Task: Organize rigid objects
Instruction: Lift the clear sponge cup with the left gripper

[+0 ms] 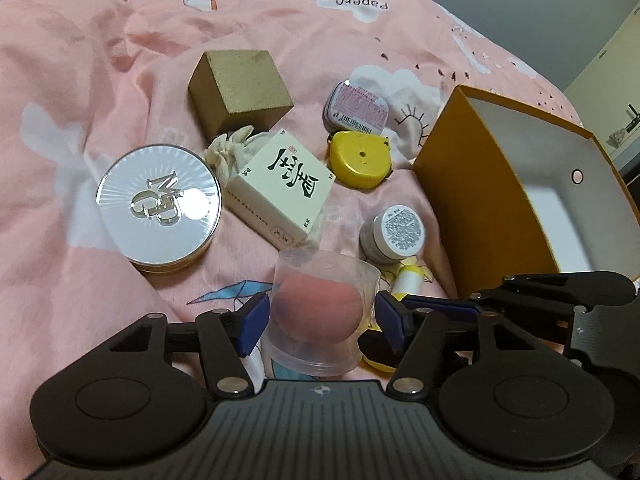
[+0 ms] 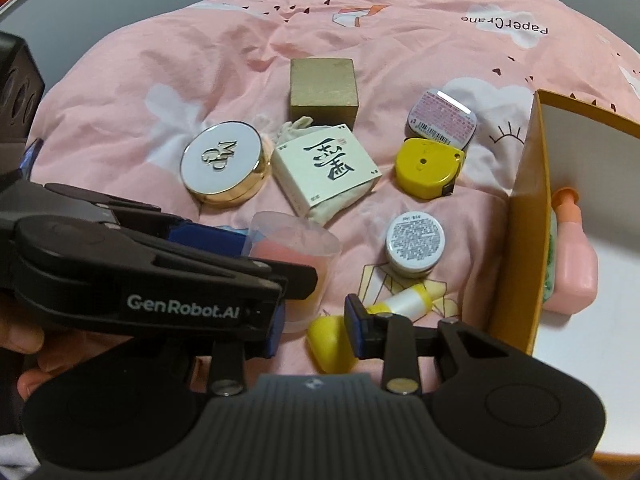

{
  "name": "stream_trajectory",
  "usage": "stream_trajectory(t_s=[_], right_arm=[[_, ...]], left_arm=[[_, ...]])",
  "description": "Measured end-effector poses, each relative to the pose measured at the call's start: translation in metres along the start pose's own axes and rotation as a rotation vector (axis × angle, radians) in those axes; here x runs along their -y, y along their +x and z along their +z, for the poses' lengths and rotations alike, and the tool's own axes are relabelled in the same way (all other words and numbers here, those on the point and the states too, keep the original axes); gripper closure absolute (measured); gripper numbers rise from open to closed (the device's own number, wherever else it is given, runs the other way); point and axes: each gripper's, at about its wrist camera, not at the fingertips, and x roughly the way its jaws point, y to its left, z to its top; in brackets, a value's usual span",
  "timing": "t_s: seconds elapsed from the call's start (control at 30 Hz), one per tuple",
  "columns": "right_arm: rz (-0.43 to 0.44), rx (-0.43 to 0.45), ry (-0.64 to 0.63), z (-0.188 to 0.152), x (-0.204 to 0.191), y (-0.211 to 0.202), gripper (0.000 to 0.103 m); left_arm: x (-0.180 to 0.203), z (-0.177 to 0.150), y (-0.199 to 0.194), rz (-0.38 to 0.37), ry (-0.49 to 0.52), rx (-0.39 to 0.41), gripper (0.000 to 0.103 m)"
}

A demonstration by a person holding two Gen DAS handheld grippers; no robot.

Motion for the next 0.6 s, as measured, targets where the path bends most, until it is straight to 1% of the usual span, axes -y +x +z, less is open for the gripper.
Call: stream_trajectory(t_s=[0.1,0.27,0.37,0.47,0.6], right_arm=[[0.004,-0.006,0.002,0.001,0.001,0.006,0.072],[0.003,-0.008,-0.002,0.001,0.001,0.008,0.073],[0.001,-0.002,0.001,0.001,0.000,0.004,0.072],[-0.007,0.014,-0.008,0.002,0.000,-0.004,0.072],[-0.002,0.032,-0.023,0.009,0.002,-0.015,0.071]], left_arm=[[-0.001,0.001,0.010,0.004,0.002,-0.015,0.029],[0.000,0.001,0.015,-0.003,0.008,-0.011,0.032],[-0.001,0.000,0.006,-0.006,0.001,0.015,0.033],[-0.001,-0.001,-0.011,-0.006,-0.005,0.063,0.033],[-0.002,0.002,-0.030,-0.010,-0.008,0.108,0.033]])
